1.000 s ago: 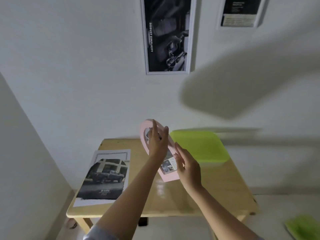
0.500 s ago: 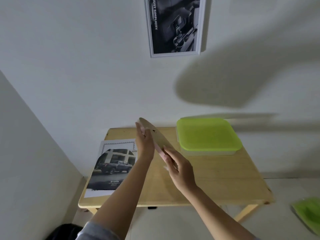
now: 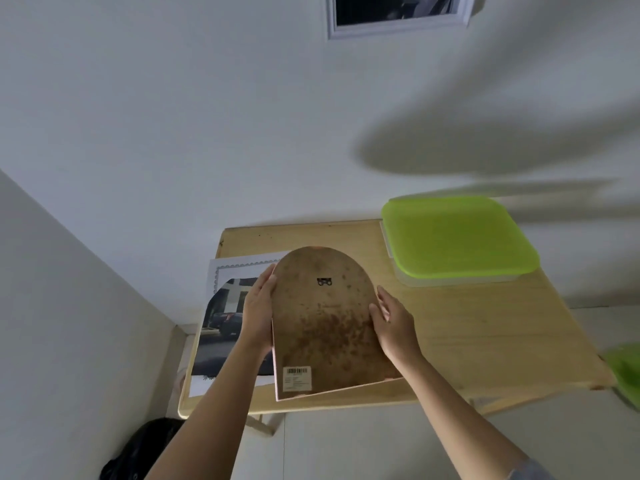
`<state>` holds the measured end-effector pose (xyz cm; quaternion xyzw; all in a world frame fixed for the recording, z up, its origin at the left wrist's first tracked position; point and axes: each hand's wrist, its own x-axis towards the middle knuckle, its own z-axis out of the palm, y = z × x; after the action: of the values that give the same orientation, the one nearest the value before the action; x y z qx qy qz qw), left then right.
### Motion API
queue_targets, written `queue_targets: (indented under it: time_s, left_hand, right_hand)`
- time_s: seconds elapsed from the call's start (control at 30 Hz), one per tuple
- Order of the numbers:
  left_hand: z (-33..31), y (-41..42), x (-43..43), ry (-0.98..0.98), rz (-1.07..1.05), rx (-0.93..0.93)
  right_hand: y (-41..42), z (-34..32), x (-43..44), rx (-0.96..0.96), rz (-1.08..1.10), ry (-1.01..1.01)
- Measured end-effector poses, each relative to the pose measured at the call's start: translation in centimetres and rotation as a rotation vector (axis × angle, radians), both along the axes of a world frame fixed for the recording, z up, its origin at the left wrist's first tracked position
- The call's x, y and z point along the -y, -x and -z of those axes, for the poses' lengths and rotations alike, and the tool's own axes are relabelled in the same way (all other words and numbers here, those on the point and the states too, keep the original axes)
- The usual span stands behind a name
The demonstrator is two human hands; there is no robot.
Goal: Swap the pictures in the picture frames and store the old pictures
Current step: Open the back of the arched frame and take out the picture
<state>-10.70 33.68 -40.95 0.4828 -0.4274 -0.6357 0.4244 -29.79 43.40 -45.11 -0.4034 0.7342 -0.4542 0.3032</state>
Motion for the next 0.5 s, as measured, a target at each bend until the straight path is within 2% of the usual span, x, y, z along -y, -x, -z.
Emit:
queue_targets:
  time_s: [0.07, 0.2, 0.37, 0.5]
  left_hand:
    - [1.5, 0.4, 0.2, -0.057, 0.039, -0.02]
    - [4.0, 2.4, -0.1, -0.12, 0.076, 0.025]
    - [7.7, 5.5, -1.1, -0.094, 0.154, 0.394]
    - [9.2, 7.0, -2.1, -0.052, 0.219, 0.569]
  right_hand:
    - [0.3, 1.0, -0.7, 0.13, 0.043, -0.029]
    - [1.8, 2.6, -2.1, 0.203, 0.16, -0.043]
    - [4.1, 4.1, -3.8, 0.206, 0.217, -0.102]
    - [5.5, 4.7, -4.7, 0.143, 0.227, -0.121]
